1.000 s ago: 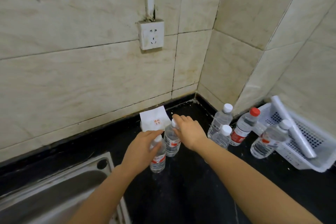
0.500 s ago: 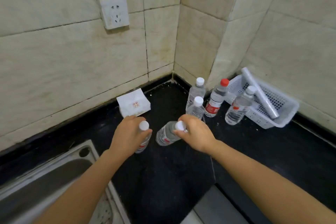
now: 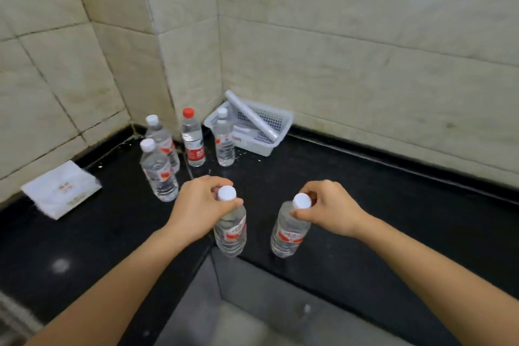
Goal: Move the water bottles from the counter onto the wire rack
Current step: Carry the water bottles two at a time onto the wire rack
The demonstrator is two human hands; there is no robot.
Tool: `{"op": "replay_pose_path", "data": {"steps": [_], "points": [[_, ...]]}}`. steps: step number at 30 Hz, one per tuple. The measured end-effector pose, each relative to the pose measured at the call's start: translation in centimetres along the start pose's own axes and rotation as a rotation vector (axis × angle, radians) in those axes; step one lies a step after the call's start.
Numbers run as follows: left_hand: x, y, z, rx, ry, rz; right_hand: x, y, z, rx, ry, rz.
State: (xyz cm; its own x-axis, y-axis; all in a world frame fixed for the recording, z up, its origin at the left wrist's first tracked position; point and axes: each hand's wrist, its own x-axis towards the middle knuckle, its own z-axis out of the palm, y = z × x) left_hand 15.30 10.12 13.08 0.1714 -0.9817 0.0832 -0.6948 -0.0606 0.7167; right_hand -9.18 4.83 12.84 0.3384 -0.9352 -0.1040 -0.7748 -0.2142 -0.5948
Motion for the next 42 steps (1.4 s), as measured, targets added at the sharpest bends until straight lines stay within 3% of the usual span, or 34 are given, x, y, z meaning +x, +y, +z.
{"op": "replay_pose_path", "data": {"steps": [8, 15, 23, 29, 34, 42], "points": [[-3.3, 18.8, 14.9, -0.115, -0.190, 0.331, -14.3, 13.0, -14.7, 0.025, 0.346, 0.133], [-7.0, 34.4, 26.4, -0.215, -0.451, 0.552, -27.4, 22.4, -24.3, 0.026, 0.565, 0.374], [-13.3, 50.4, 37.3, -0.293, -0.690, 0.797, -41.0, 31.2, -32.0, -0.031, 0.796, 0.620], [-17.4, 61.3, 43.6, -0.424, -0.778, 0.939, -49.7, 36.1, -40.0, -0.028, 0.874, 0.637], [-20.2, 71.5, 48.2, -0.587, -0.901, 0.933, -55.9, 40.8, -47.6, -0.024, 0.898, 0.620], [-23.8, 85.7, 56.1, -0.673, -0.905, 0.917, -62.5, 50.3, -57.1, -0.074, 1.023, 0.604]]}}
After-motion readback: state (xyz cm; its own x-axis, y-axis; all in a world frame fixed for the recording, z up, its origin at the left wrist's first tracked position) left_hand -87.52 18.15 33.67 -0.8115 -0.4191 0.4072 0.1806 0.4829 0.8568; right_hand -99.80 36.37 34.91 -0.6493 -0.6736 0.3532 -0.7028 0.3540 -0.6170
